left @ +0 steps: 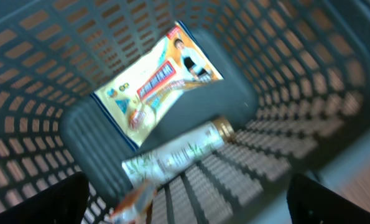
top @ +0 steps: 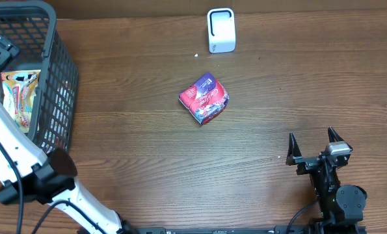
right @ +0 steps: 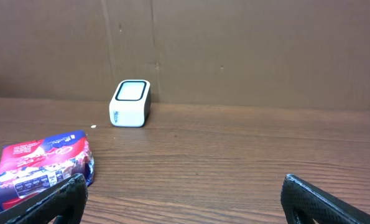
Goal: Scan the item barcode
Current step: 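Release the pack on the table and pull the left arm back, then lower the left gripper into the basket over the yellow-white pouch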
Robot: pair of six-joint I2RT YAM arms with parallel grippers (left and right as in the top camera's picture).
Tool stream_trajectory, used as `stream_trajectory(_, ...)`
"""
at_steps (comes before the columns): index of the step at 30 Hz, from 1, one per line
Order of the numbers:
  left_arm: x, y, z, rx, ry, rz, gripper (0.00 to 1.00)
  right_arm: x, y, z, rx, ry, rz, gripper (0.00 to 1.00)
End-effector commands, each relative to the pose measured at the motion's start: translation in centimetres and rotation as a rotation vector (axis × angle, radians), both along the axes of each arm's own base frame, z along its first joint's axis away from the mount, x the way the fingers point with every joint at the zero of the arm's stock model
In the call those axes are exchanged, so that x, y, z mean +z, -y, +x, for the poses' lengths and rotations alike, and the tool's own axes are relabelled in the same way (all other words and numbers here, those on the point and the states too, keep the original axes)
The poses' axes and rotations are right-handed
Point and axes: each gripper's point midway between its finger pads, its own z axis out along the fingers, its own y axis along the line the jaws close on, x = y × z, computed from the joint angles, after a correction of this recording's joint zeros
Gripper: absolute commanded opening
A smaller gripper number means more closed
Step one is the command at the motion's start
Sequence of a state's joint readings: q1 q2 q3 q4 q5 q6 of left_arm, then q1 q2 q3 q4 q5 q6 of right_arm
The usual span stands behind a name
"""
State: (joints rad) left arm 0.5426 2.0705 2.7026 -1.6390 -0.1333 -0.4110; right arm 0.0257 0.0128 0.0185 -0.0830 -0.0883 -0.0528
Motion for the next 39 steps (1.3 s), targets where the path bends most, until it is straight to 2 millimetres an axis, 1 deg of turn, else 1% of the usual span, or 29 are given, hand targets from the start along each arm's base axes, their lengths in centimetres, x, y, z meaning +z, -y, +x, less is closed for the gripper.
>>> stream_trajectory(1, -2.6, -3.0, 0.4, 0.066, -0.064, 0.020, 0.95, -0.2, 0.4, 0.0, -0.018, 0.003, 0.000, 1.00)
stream_trajectory(4, -4.1, -4.5, 1.4, 0.036, -0.089, 0.043, 0.95, -0.2, 0.4, 0.0, -0.018, 0.003, 0.000, 1.00)
stream_trajectory(6, -5.3, -5.0, 2.3, -0.008, -0.119, 0.052, 0.96, -0.2, 0.4, 0.0, -0.018, 0.003, 0.000, 1.00)
stream_trajectory(9, -7.9, -5.0, 3.3, -0.060, -0.163, 0.016, 0.97, -0.2, 0.4, 0.0, -0.018, 0.003, 0.000, 1.00)
stream_trajectory(11, -10.4, -4.9, 3.8, -0.104, -0.224, -0.016, 0.98, -0.2, 0.4, 0.0, -0.018, 0.003, 0.000, 1.00)
stream_trajectory(15, -13.4, -5.0, 4.2, -0.120, -0.285, -0.054, 0.96, -0.2, 0.4, 0.0, -0.018, 0.003, 0.000, 1.00)
stream_trajectory(18, -14.6, -4.9, 4.5, -0.138, -0.308, -0.063, 0.95, -0.2, 0.4, 0.0, -0.018, 0.003, 0.000, 1.00)
stream_trajectory(19, -15.1, -4.8, 4.7, -0.154, -0.320, -0.065, 0.92, -0.2, 0.4, 0.0, -0.018, 0.003, 0.000, 1.00)
stream_trajectory(21, -15.8, -4.6, 4.9, -0.182, -0.343, -0.063, 0.82, -0.2, 0.4, 0.0, -0.018, 0.003, 0.000, 1.00)
stream_trajectory(22, -16.1, -4.5, 5.0, -0.191, -0.351, -0.064, 0.80, -0.2, 0.4, 0.0, -0.018, 0.003, 0.000, 1.00)
stream_trajectory(25, -17.1, -4.7, 5.2, -0.194, -0.370, -0.067, 0.83, -0.2, 0.4, 0.0, -0.018, 0.003, 0.000, 1.00)
stream_trajectory(30, -19.1, -5.8, 4.8, -0.168, -0.443, -0.041, 0.84, -0.2, 0.4, 0.0, -0.017, 0.003, 0.000, 1.00)
stream_trajectory(35, -21.0, -6.3, 5.4, -0.167, -0.457, -0.042, 0.87, -0.2, 0.4, 0.0, -0.018, 0.003, 0.000, 1.00)
stream_trajectory(39, -22.0, -6.8, 5.6, -0.161, -0.471, -0.032, 0.88, -0.2, 0.4, 0.0, -0.018, 0.003, 0.000, 1.00)
